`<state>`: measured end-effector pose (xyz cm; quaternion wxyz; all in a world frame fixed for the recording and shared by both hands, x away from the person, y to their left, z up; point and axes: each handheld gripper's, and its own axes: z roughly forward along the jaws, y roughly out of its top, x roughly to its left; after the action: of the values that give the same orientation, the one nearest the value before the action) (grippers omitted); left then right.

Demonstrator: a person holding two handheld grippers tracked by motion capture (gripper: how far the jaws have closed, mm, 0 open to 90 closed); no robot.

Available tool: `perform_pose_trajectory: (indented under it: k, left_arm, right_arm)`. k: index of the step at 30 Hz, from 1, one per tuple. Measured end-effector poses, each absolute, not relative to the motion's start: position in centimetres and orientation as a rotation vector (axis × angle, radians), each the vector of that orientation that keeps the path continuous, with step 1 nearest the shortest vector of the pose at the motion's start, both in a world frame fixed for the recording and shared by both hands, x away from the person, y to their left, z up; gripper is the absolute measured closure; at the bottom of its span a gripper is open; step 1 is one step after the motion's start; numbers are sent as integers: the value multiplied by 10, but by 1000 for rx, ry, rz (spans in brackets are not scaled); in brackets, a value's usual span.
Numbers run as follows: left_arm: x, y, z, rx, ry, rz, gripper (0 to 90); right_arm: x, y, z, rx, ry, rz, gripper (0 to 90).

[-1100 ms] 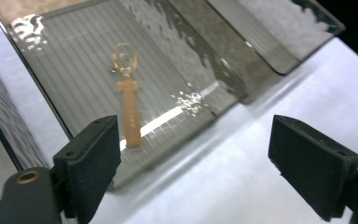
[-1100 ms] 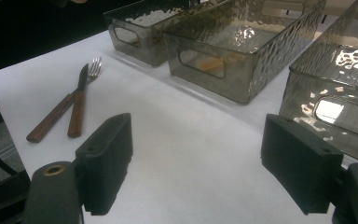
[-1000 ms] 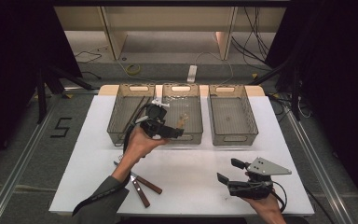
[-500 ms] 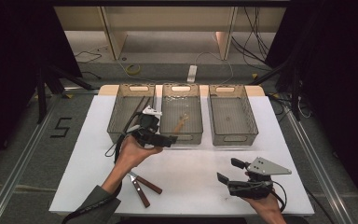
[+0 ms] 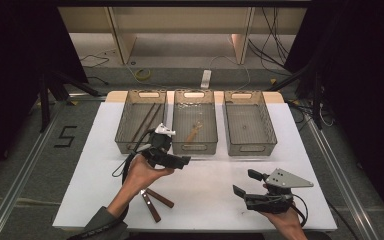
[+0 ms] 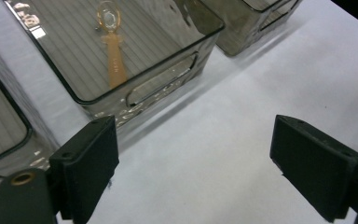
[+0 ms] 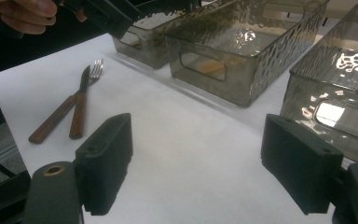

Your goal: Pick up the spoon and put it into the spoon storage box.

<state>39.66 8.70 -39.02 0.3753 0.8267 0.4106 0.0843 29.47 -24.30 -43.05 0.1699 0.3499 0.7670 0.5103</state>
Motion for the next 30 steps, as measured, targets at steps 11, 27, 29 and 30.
perform_pose_trajectory:
  k: [11,27,29,30]
  left_arm:
    - [387,88,-399,2123,1038,219,146]
    - [376,98,-412,2140,1029,213,146]
    - [376,99,-414,2140,1038,213,143]
    - [375,100,-415,2138,1045,210,140]
  right_arm:
    - [295,-244,-431,999,2180,1453,257]
    - [296,-244,-431,998,2181,1456,257]
    - [296,-244,-431,999,2181,1455,257]
    - [296,-244,-431,999,2181,1457,257]
